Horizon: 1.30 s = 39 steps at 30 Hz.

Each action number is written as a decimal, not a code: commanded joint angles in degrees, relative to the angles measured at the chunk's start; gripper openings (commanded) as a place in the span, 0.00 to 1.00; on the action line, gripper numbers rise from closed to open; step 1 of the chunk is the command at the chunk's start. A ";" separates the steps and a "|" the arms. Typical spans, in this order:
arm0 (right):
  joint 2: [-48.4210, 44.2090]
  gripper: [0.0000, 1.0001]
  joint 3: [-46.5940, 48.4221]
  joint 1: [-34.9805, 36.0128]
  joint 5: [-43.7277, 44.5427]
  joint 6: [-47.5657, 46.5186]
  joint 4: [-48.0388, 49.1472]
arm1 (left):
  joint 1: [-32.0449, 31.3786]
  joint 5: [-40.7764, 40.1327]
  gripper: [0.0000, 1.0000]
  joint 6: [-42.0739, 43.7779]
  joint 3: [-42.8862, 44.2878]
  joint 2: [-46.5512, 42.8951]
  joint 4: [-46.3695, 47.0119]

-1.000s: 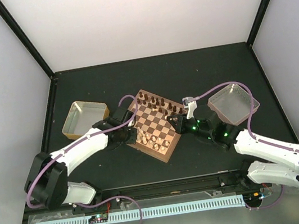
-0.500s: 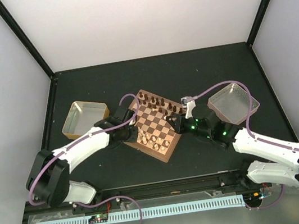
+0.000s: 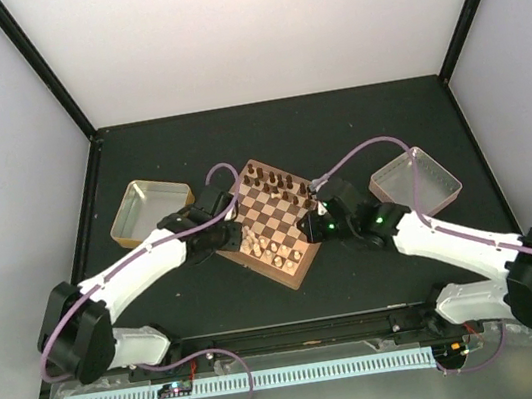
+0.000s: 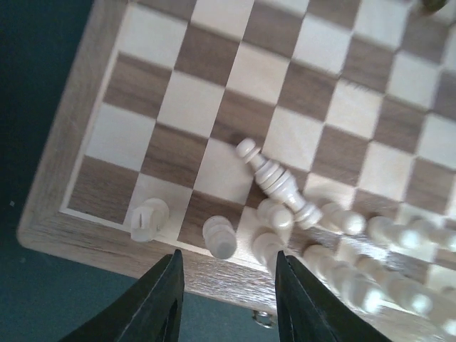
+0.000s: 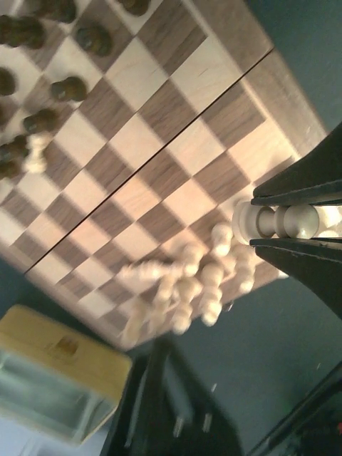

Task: Set up the chess pieces on the board
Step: Place the chess piece on the chessboard.

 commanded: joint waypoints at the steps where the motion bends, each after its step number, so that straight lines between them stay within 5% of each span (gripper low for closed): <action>1: 6.02 0.09 4.72 -0.13 0.21 -5.03 -10.20 | -0.15 0.66 0.38 -0.90 4.53 -7.68 -2.15; 17: 26.69 0.18 21.05 -0.18 4.51 -9.04 -24.99 | 0.32 -2.58 0.43 -0.82 -2.70 -28.71 -0.12; 25: 28.31 0.26 22.39 -0.04 3.16 -9.38 -24.21 | 0.35 -2.46 0.46 -0.11 -2.09 -28.75 -0.79; 39: 29.54 0.20 21.54 0.91 2.15 -9.69 -23.41 | 0.42 -2.49 0.49 -0.25 -1.60 -28.01 -1.10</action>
